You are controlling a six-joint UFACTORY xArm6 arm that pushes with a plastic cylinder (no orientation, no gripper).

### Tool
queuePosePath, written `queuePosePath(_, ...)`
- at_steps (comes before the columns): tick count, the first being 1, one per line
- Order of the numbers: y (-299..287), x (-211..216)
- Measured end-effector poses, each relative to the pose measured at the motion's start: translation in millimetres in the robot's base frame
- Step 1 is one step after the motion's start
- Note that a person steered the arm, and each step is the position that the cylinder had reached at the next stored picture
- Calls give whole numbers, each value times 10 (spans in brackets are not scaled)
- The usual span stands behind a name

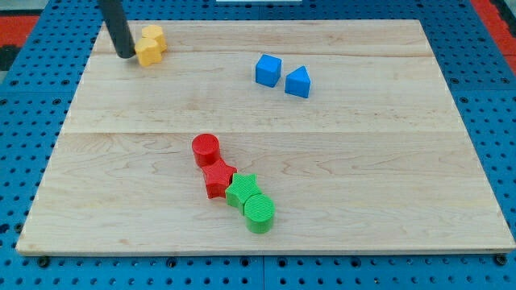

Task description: Place your arm to the bottom left of the blue cube

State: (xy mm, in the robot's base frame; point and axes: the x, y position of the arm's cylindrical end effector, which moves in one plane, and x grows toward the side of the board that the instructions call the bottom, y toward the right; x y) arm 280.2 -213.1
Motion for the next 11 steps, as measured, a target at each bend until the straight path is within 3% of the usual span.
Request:
queuePosePath(1,-19,554)
queuePosePath(2,104,666)
queuePosePath(9,534,676)
queuePosePath(11,2312,1258)
